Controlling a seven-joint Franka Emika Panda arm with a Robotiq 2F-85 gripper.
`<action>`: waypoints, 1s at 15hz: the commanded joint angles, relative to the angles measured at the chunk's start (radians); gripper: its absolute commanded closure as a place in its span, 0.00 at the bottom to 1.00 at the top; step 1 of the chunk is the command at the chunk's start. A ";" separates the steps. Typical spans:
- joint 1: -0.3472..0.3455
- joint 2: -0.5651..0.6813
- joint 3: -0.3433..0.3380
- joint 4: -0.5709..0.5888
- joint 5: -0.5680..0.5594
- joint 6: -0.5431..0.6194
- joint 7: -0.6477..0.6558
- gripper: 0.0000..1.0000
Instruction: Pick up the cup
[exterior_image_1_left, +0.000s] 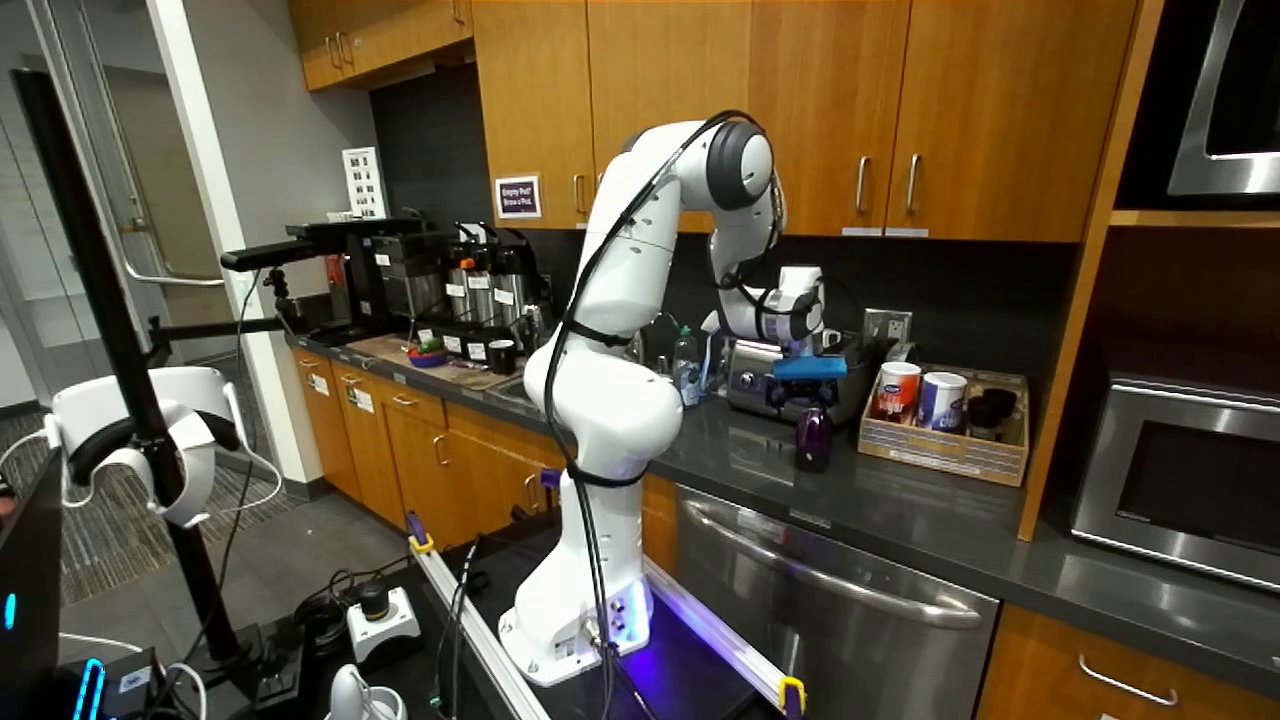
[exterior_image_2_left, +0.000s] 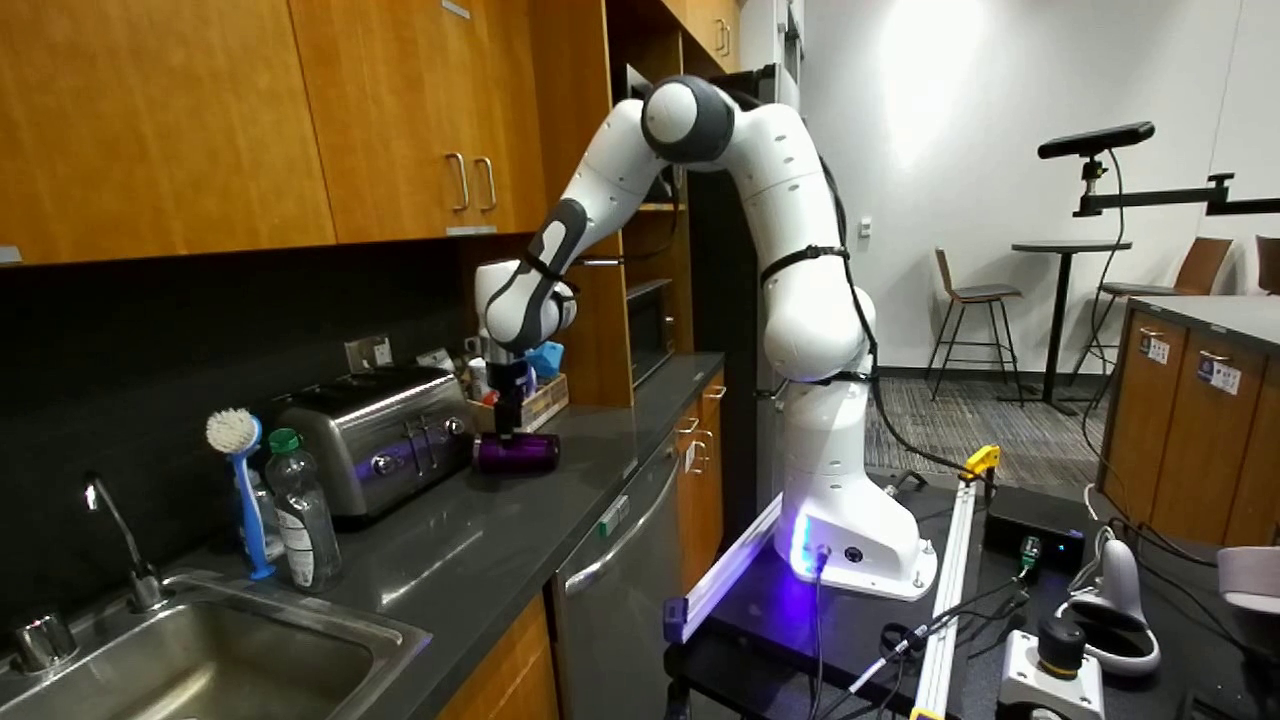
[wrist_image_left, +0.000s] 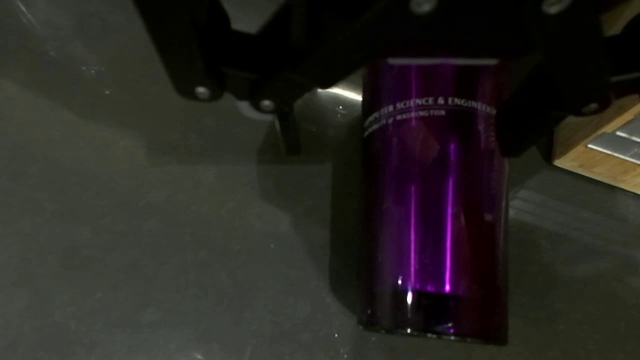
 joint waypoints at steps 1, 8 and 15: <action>-0.001 0.033 0.002 0.032 -0.002 -0.003 0.019 0.00; 0.015 0.074 -0.021 0.062 -0.038 0.011 0.088 0.00; 0.017 0.101 -0.027 0.086 -0.050 -0.020 0.111 0.00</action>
